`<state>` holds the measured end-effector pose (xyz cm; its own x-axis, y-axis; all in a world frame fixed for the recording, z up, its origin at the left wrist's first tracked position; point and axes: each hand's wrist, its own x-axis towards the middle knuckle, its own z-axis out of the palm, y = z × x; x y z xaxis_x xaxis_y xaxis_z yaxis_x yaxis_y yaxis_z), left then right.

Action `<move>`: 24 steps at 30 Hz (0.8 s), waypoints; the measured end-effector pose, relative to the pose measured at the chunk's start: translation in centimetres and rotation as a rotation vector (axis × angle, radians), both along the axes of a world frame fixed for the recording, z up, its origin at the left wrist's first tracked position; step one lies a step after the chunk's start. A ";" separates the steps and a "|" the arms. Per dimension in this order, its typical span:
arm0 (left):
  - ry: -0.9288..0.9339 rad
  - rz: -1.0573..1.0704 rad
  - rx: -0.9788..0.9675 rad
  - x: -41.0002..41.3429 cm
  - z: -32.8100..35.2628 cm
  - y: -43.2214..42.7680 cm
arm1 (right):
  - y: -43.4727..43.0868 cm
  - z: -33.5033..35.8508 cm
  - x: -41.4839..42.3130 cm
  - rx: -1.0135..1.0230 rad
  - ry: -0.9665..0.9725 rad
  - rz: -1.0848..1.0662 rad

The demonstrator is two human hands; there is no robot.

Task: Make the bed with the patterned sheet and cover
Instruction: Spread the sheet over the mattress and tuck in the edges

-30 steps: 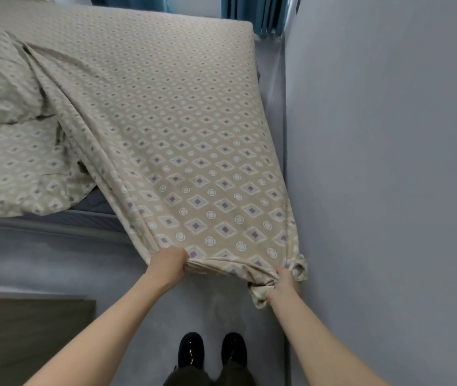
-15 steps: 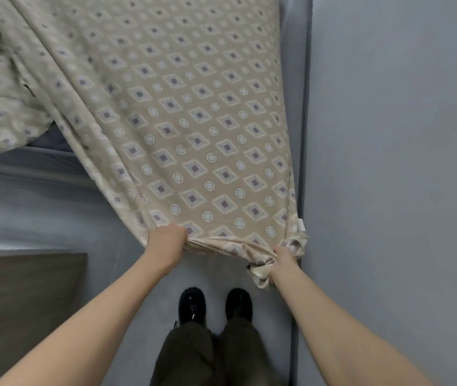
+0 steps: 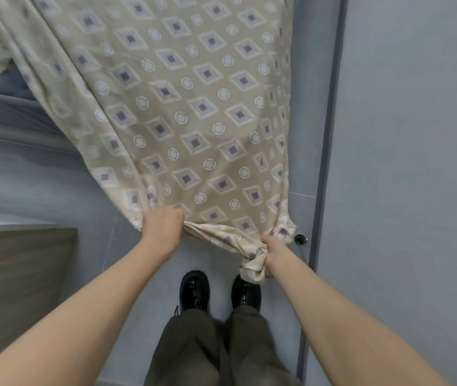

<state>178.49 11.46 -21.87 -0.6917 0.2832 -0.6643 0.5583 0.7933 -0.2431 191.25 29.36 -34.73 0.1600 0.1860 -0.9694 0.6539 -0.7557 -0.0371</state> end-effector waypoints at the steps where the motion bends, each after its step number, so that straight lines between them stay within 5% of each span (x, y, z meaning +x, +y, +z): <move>1: -0.004 0.012 0.000 -0.2 -0.4 0.0 | -0.1 0.7 -0.1 -0.025 0.006 0.035; 8: -0.435 0.183 0.022 -0.3 -2.2 -2.1 | 0.4 1.7 -1.1 0.168 0.053 0.190; 12: -0.330 0.282 0.191 -1.7 -0.6 -1.6 | 0.7 5.2 -3.6 0.221 0.173 0.357; 18: -0.161 0.847 0.644 -8.1 2.2 1.4 | 3.3 10.6 -9.1 0.461 0.342 0.673; 24: -0.183 1.497 0.884 -15.4 1.9 3.0 | 5.1 12.5 -15.6 0.633 0.386 0.939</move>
<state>163.13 14.48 -19.93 -0.6124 -0.1851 -0.7686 -0.7473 0.4529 0.4863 175.64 34.49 -22.24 -0.5752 0.5362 -0.6178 0.8045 0.2340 -0.5459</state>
